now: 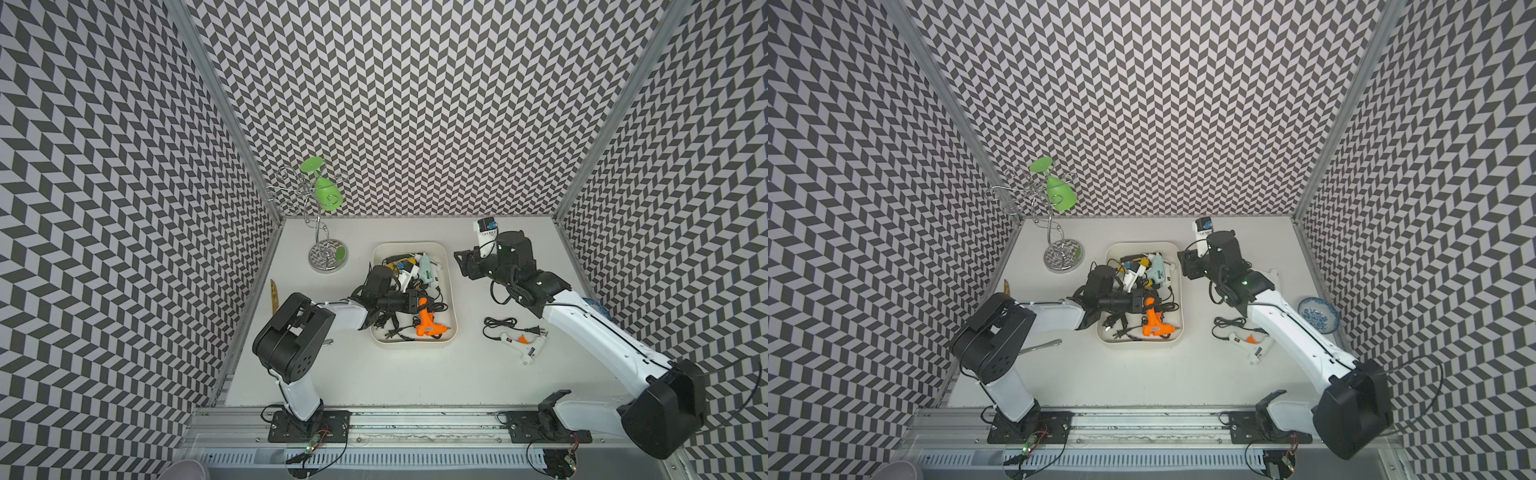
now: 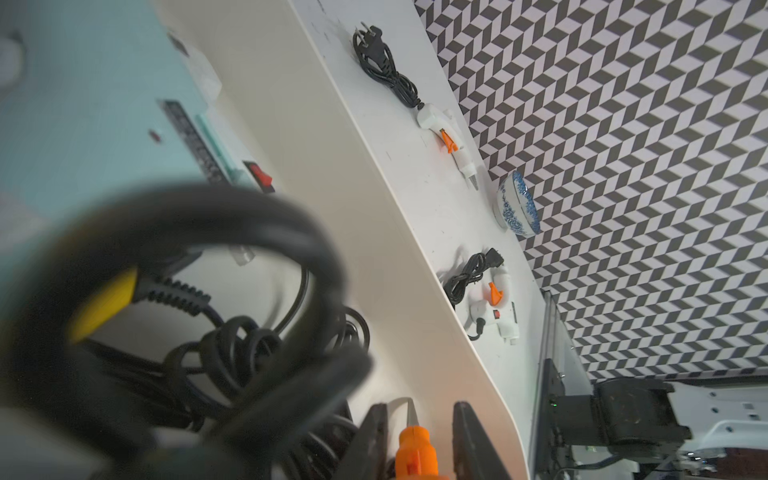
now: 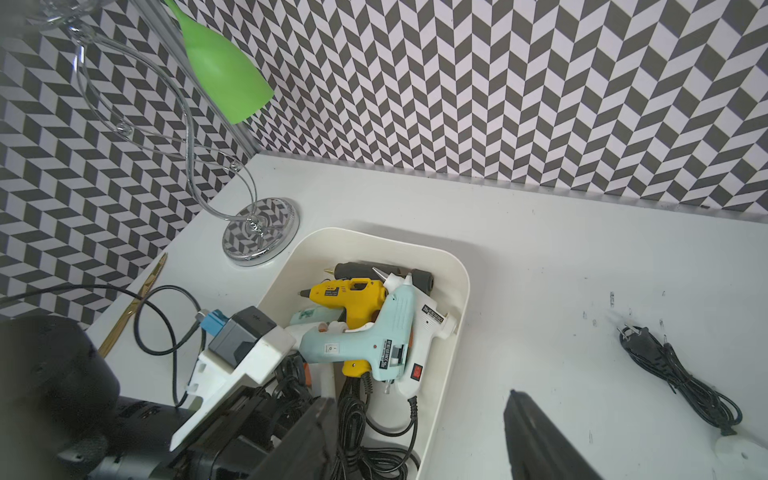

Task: Put the hot melt glue gun into the storage box
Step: Place the hot melt adhesive gun in the storage box.

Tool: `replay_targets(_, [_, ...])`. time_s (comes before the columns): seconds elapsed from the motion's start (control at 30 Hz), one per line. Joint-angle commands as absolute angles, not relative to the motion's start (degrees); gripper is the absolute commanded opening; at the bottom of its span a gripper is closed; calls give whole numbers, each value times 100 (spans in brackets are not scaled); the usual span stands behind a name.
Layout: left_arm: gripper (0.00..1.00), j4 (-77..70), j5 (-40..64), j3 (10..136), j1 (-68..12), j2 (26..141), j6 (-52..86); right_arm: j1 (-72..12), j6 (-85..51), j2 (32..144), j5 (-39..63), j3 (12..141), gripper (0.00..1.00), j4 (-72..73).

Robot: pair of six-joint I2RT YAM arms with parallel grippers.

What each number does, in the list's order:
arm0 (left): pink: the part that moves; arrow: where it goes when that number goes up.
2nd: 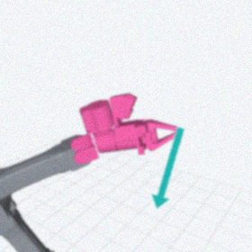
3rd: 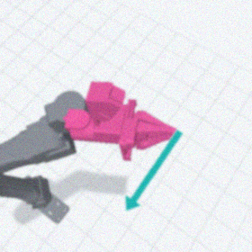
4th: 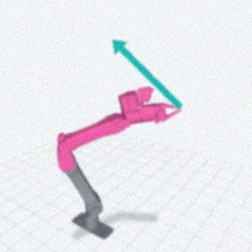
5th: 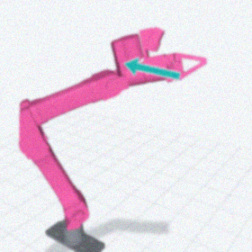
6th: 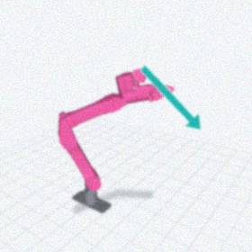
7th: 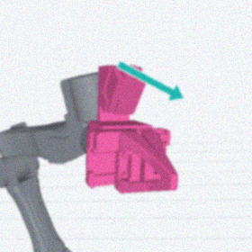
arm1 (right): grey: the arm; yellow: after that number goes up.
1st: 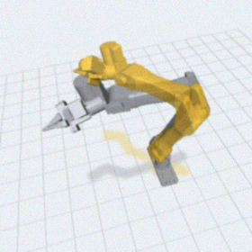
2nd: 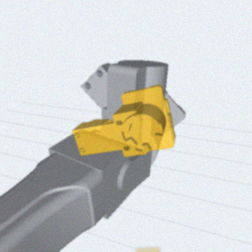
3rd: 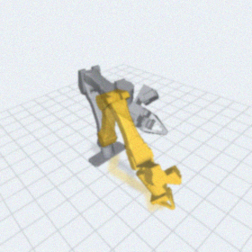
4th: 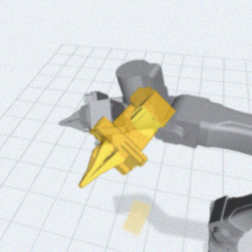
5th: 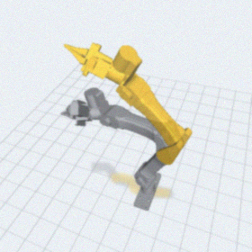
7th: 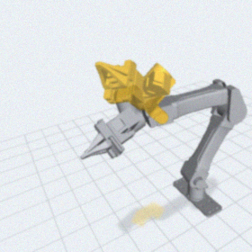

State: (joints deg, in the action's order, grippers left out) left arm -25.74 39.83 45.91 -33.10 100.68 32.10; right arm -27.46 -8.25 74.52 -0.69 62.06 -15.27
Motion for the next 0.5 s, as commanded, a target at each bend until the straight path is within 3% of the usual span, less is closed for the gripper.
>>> replay_targets(0.0, [53, -2066, 3485, 4807, -3584, 10236, 2824, -2681, -886, 7632, -449, 6165, 67, -1590])
replay_targets(0.07, [60, -1864, 3292, 4820, -3614, 10241, 2796, -2601, -944, 7769, -608, 6203, 67, -1718])
replay_targets(0.27, [99, -619, 2286, 5312, -3707, 9670, 1996, -2341, -971, 8017, -678, 6303, 67, -1963])
replay_targets(0.47, [100, 761, 1590, 5986, -3709, 9232, 1149, -2329, -754, 8178, -829, 6489, 67, -2106])
